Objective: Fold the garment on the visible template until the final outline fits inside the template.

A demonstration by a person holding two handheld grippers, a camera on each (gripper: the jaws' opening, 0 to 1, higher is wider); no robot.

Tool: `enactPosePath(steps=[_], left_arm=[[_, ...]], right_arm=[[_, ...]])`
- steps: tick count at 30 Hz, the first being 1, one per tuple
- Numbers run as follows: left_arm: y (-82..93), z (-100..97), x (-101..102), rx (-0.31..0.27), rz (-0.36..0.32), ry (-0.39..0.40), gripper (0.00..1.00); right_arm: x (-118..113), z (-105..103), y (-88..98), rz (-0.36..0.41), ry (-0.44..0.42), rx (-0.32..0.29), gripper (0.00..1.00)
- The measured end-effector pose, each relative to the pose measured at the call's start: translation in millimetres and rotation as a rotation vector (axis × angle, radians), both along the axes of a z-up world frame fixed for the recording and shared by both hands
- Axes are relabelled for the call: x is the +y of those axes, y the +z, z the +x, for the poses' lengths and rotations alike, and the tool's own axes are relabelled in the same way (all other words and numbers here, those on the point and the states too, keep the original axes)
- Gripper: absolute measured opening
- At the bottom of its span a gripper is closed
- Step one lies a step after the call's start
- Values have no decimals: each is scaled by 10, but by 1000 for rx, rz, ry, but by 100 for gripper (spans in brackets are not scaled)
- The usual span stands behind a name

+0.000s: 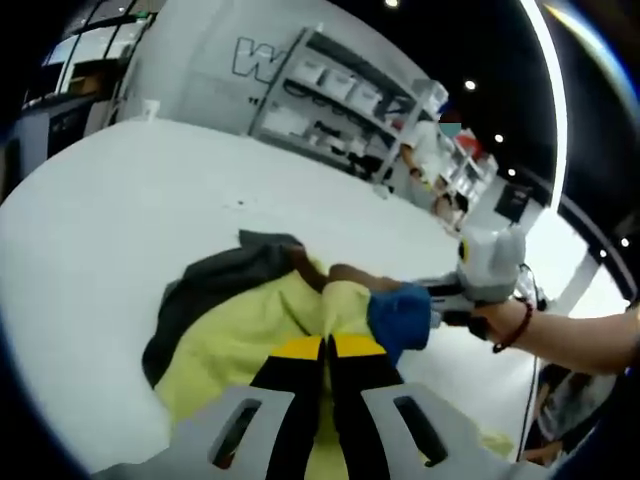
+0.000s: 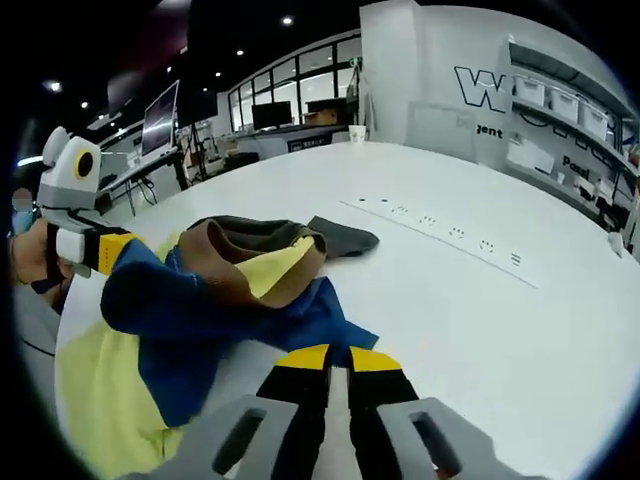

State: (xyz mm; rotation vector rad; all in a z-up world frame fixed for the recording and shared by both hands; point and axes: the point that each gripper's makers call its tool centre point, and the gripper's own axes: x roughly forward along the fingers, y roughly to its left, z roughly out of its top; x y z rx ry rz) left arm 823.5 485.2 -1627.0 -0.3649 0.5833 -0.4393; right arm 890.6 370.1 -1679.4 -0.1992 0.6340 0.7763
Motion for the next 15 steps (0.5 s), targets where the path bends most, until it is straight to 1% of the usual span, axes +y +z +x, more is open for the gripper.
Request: enactPosePath(steps=[1,2,5,6,9,10,12,13,15], left_arm=[[1,-6,-1,1,-1,1,1],[1,-12,-2,1,-2,1,1],[1,-25,-11,3,-4,0,1],[2,-32,-10,5,-9,-1,1],[17,-46,-18,6,-19,-6,1],[25,-50,-22,3,-21,-10,1],[38,-50,-19,-1,-21,-14,1],[40,-51,-16,-1,-19,-12,1],[39,-44,-3,-2,-21,-8,1]], right_arm=[[4,-3,-20,-14,4,-2,7],[-4,8,-15,-32,7,-20,6],[-5,36,-36,-35,7,-21,5],[-13,55,-35,-51,6,-32,5],[11,105,1,-44,-2,-47,12],[13,112,1,-44,-2,-47,13],[32,112,-38,-56,7,-38,10],[48,119,-25,-60,12,-51,9],[60,108,-19,-62,18,-46,4]])
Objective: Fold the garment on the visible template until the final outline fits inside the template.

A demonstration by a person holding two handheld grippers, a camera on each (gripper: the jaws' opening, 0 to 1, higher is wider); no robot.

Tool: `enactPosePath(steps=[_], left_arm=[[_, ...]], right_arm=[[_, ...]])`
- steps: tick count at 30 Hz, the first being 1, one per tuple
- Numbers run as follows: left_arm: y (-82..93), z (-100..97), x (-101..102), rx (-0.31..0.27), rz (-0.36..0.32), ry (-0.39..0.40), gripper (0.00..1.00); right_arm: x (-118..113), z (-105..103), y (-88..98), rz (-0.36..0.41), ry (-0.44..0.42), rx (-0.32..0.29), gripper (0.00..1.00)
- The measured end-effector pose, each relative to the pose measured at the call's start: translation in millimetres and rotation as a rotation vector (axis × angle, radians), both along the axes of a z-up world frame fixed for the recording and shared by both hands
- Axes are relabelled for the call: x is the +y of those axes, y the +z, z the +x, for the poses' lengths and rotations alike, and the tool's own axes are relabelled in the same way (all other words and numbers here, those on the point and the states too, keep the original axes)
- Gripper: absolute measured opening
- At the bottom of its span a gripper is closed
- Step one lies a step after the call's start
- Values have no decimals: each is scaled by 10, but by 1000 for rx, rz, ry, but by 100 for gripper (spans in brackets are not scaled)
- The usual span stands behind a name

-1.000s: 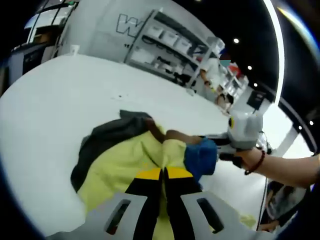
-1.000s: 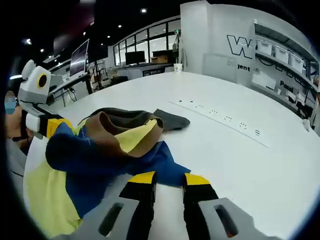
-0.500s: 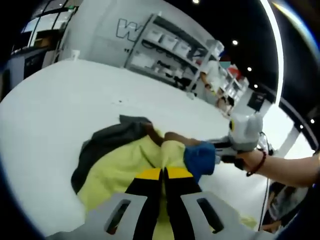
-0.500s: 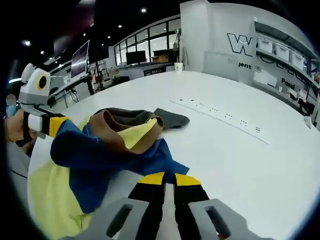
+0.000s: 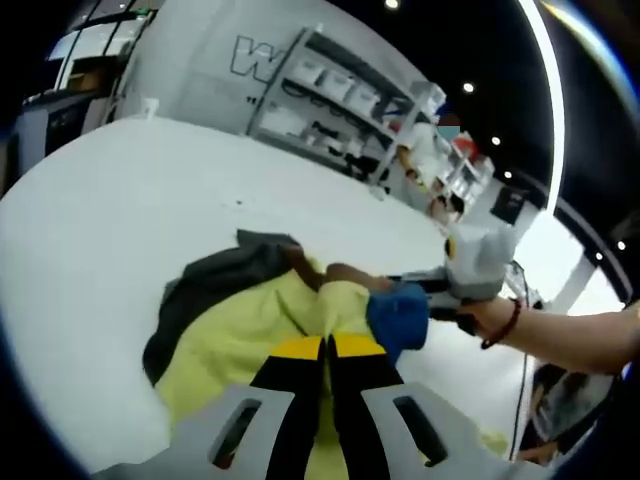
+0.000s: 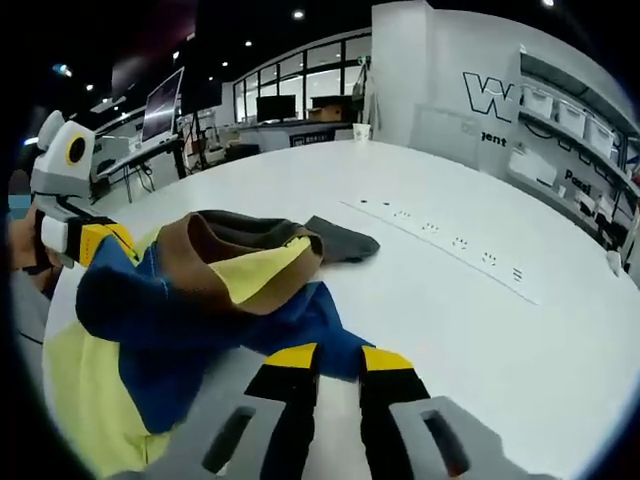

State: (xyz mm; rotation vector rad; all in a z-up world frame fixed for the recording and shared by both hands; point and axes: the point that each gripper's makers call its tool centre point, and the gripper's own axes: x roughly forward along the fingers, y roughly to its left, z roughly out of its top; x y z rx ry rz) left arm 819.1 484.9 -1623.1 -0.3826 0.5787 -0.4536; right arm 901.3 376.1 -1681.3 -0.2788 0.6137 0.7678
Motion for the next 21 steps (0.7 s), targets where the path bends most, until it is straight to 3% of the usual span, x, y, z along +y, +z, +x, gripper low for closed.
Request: enactPosePath(steps=[2,10,17,21], left_arm=[[1,1,1,-1,-1,1,1],[29,21,3,-11,-15,11,1],[51,18,-17,-16,-19,20,1],[66,12,-23,-18,-15,18,1]], right_arm=[[-6,-3,-3,-6,0,-1,0],[-48,-37,24,9,5,31,0],[-270,-263,218,-7,0,4,0],[-413,-287,279,-24,-3,-12,0]])
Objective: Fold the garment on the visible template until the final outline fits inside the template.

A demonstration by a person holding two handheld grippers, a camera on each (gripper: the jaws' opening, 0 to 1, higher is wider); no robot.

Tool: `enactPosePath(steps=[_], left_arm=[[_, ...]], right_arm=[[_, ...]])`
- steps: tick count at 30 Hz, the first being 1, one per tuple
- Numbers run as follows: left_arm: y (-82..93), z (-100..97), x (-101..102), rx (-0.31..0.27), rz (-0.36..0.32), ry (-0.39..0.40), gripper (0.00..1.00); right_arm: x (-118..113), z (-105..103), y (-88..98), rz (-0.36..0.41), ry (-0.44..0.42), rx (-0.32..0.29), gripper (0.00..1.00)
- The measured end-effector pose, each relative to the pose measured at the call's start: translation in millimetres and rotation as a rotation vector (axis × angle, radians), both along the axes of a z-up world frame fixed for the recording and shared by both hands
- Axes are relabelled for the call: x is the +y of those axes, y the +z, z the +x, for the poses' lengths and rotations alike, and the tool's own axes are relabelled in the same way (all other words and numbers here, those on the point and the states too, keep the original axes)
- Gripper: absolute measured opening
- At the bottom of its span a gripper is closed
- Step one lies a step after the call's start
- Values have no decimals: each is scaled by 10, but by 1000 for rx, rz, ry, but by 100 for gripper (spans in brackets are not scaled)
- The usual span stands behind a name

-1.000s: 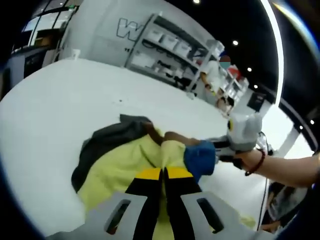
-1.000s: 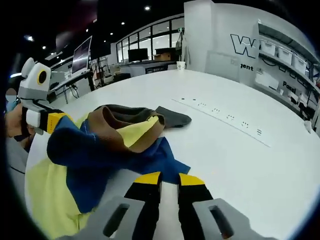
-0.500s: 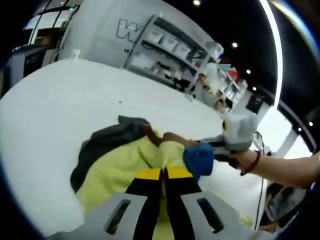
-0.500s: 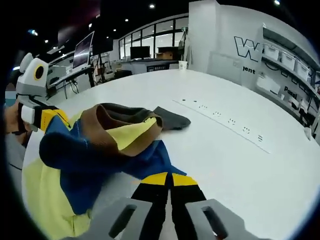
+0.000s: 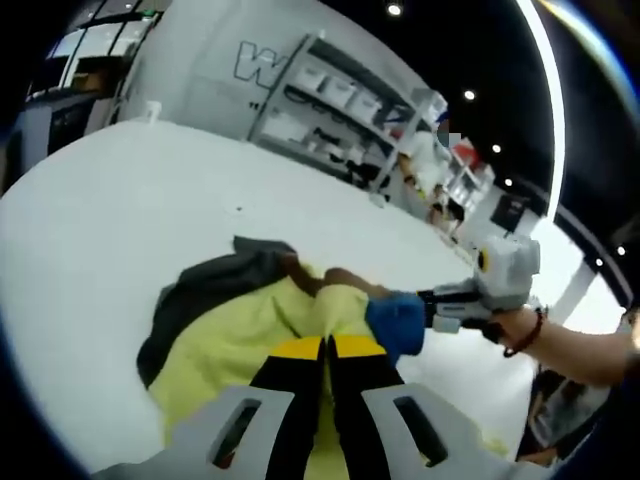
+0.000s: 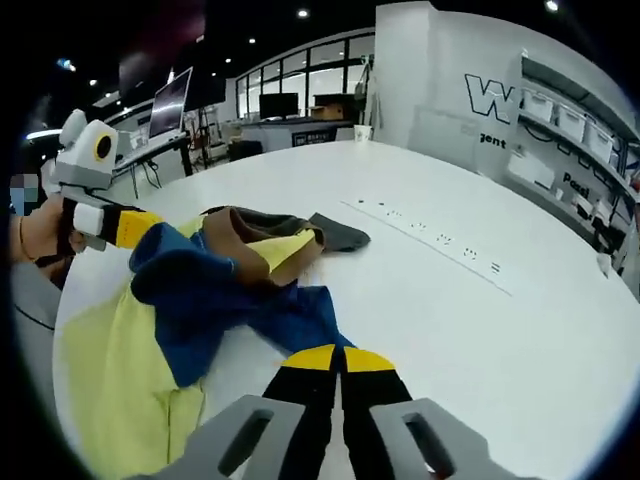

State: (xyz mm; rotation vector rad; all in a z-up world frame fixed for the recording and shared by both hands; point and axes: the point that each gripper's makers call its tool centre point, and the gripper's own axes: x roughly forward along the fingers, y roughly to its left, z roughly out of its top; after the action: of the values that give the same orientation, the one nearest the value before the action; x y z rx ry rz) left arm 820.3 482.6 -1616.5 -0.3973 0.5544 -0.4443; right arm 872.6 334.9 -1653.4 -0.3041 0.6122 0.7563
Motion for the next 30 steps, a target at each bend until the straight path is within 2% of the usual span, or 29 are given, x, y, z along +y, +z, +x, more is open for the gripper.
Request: enactPosePath(steps=[2,7,10,15,18,19,21,23,25,27,28,30], left_arm=[[-20,8,21,-10,35,2,1],[6,15,7,-28,39,11,0],[-29,46,48,-25,63,19,6],[-151,74,139,-7,129,28,12],[-316,84,206,31,194,16,16],[-369,65,214,52,214,6,16],[-409,26,194,56,252,0,16],[-479,1,186,80,259,-8,18],[-576,-40,226,111,305,-7,17],[-655,-52,308,113,361,-6,14],[-597,-40,291,91,375,-4,12],[-606,-50,290,99,376,-11,10]], right_arm=[[-149,-56,70,4,-31,-10,0],[-408,-115,212,-16,-66,-35,0],[-554,-133,264,-30,-85,-52,0],[-687,-132,394,-60,-97,-72,0],[-771,-83,470,-92,-108,-96,0],[-780,-76,473,-95,-107,-98,0],[-804,-54,501,-109,-112,-102,0],[-840,-34,481,-129,-127,-112,0],[-874,-19,491,-145,-135,-118,0],[-889,-6,525,-158,-142,-129,0],[-919,21,556,-165,-153,-147,0],[-965,50,584,-175,-169,-157,0]])
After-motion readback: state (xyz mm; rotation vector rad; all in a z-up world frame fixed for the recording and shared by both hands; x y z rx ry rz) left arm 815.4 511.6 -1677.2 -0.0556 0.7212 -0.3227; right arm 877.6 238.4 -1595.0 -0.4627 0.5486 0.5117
